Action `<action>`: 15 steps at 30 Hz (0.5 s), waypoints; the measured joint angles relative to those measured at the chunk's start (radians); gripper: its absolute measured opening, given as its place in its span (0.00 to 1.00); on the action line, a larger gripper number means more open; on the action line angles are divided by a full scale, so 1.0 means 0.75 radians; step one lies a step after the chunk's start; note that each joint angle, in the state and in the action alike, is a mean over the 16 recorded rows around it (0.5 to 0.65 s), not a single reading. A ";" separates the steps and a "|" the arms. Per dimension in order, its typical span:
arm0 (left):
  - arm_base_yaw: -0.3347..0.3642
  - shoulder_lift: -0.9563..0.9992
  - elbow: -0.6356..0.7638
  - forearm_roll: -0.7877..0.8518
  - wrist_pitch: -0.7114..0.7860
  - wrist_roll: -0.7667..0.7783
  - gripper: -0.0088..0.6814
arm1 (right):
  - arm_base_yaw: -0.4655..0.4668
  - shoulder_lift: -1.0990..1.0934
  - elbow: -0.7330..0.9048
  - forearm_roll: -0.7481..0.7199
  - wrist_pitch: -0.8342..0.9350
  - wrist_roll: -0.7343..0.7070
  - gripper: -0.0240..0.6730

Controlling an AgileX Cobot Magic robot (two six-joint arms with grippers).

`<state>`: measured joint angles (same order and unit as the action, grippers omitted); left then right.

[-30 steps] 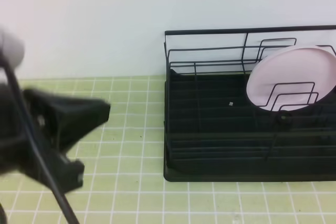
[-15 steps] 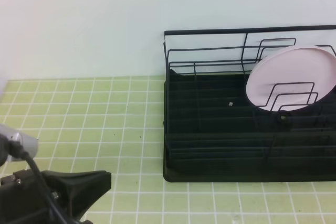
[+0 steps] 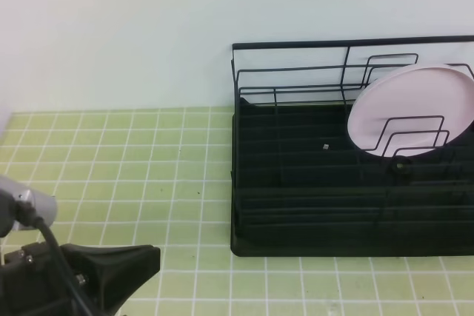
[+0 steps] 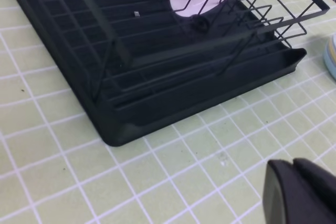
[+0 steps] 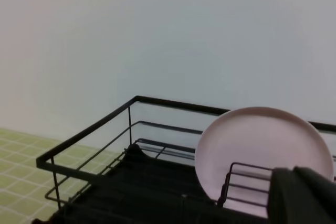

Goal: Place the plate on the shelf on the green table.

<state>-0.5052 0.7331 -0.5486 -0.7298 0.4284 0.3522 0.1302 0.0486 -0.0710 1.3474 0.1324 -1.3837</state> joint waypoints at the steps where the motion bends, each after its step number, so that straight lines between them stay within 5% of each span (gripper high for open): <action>1: 0.000 0.000 0.001 0.000 -0.010 0.002 0.01 | 0.000 0.001 0.010 0.000 0.000 0.000 0.03; 15: 0.000 -0.005 0.034 0.122 -0.232 -0.024 0.01 | 0.000 -0.001 0.096 0.006 0.004 0.000 0.03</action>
<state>-0.5052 0.7290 -0.5235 -0.6380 0.2541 0.3346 0.1302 0.0480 0.0007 1.3517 0.1355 -1.3839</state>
